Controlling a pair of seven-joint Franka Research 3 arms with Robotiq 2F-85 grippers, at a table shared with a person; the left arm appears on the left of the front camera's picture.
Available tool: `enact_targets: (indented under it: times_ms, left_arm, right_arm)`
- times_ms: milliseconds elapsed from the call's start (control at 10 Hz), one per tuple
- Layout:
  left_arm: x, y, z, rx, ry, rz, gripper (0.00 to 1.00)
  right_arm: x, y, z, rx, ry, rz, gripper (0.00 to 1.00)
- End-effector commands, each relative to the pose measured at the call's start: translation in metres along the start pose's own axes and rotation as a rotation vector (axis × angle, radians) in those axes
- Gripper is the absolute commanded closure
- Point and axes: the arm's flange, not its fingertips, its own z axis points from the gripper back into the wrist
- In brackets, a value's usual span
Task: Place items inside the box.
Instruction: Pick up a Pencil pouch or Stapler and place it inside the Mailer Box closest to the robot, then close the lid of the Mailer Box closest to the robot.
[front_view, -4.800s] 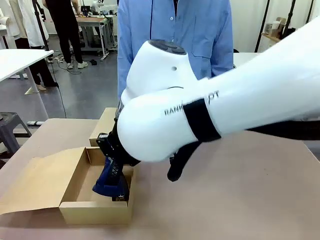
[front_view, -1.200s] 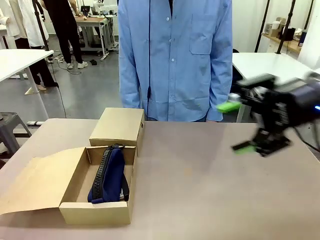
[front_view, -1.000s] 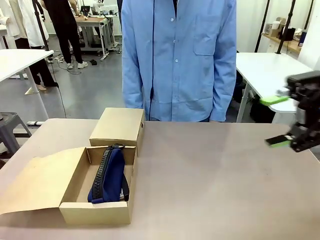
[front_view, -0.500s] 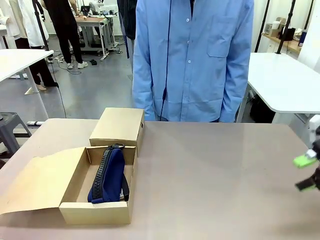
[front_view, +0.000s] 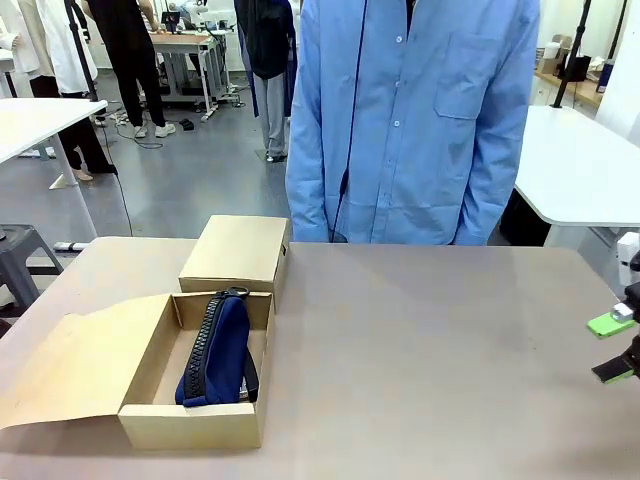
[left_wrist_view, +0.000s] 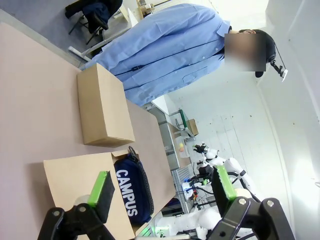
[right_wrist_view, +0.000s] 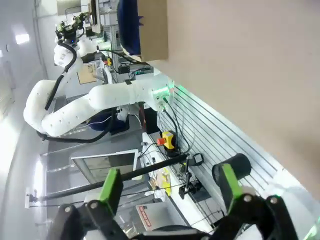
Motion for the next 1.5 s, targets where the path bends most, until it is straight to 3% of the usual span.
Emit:
enact_targets:
  times_ms: [0, 600, 700, 900, 1100, 1200, 1400]
  left_arm:
    - [0.000, -0.002, -0.001, -0.020, -0.012, -0.022, 0.00]
    - [0.000, 0.000, 0.000, 0.000, 0.000, 0.000, 0.00]
    - [-0.019, -0.025, -0.037, -0.088, 0.173, -0.222, 0.00]
    - [-0.085, -0.077, -0.111, -0.258, 0.470, -0.509, 0.00]
    - [-0.136, -0.097, -0.150, -0.337, 0.663, -0.601, 0.00]
    - [-0.150, -0.087, -0.160, -0.351, 0.695, -0.695, 0.00]
    - [-0.149, -0.032, -0.149, -0.346, 0.629, -1.130, 0.00]
  right_arm:
    - [0.001, 0.001, -0.001, 0.023, -0.016, -0.012, 0.00]
    - [0.001, 0.001, -0.001, 0.023, -0.016, -0.012, 0.00]
    - [0.001, 0.001, -0.001, 0.023, -0.016, -0.012, 0.00]
    - [0.001, 0.001, -0.001, 0.023, -0.016, -0.012, 0.00]
    - [0.001, 0.001, -0.001, 0.023, -0.016, -0.012, 0.00]
    - [0.001, 0.001, -0.001, 0.023, -0.016, -0.012, 0.00]
    - [0.001, 0.001, -0.001, 0.023, -0.016, -0.012, 0.00]
